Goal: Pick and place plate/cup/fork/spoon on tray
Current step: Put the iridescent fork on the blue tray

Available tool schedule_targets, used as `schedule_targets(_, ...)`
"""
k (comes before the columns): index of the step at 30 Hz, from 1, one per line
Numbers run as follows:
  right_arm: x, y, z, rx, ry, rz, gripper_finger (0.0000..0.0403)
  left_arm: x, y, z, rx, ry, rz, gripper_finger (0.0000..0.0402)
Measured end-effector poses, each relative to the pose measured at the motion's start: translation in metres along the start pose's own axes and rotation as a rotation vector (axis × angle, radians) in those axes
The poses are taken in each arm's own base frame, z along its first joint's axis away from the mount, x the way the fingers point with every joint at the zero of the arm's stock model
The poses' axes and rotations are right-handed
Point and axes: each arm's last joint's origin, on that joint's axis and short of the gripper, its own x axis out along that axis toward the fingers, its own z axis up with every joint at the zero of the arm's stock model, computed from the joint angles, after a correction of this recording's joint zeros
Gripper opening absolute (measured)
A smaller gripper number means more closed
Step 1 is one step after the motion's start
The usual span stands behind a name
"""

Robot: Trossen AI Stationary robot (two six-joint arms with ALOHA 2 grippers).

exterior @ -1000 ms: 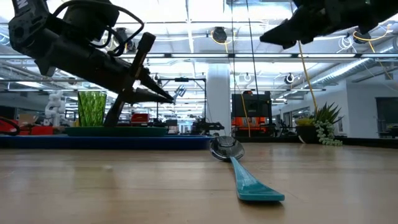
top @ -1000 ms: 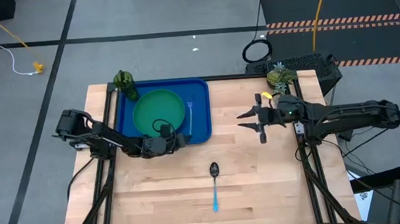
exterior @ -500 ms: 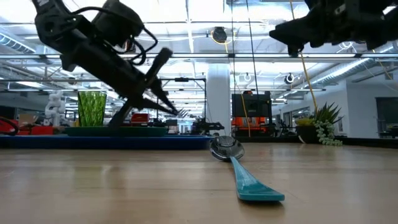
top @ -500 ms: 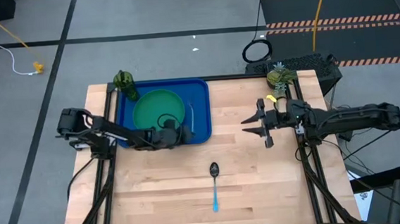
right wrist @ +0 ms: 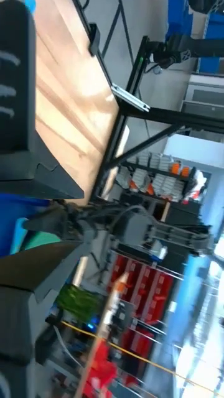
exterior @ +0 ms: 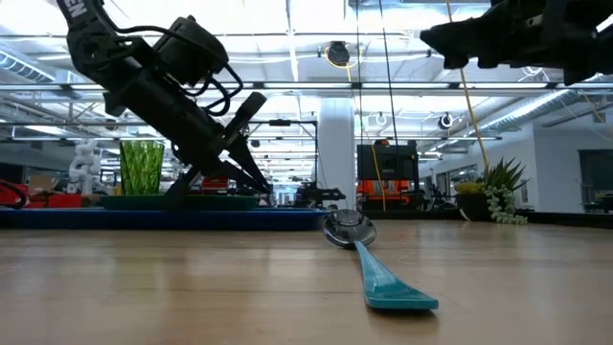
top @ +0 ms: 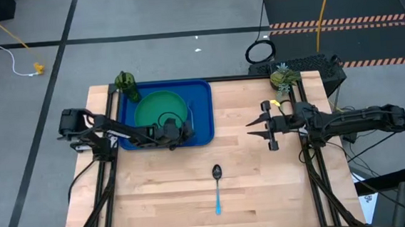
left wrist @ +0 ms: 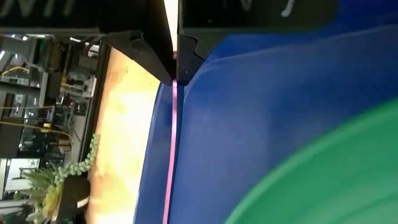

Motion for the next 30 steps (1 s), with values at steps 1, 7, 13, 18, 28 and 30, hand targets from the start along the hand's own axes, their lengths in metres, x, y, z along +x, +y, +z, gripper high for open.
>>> schedule_targets(1,0.000,0.000,0.001,-0.015,-0.012,-0.003,0.0114,0.001,0.000,0.002,-0.004,0.005,0.002,0.0004)
schedule_targets(7,0.000,-0.002,0.006,-0.098,-0.055,-0.024,0.0114,0.004,0.001,0.008,-0.008,0.034,0.022,0.0014)
schedule_targets(13,-0.001,-0.003,0.010,-0.115,-0.095,-0.041,0.0114,0.012,0.007,0.007,-0.030,0.030,0.037,0.0013)
schedule_targets(18,-0.001,-0.003,0.010,-0.122,-0.098,-0.043,0.0114,0.013,0.008,0.010,-0.041,0.019,0.048,0.0043)
schedule_targets(28,-0.001,-0.003,0.010,-0.110,-0.098,-0.042,0.0114,0.013,0.010,0.010,-0.007,0.019,0.059,0.0087)
schedule_targets(30,-0.001,-0.003,0.010,-0.106,-0.098,-0.042,0.0114,0.013,0.010,0.009,0.001,0.024,0.060,0.0087)
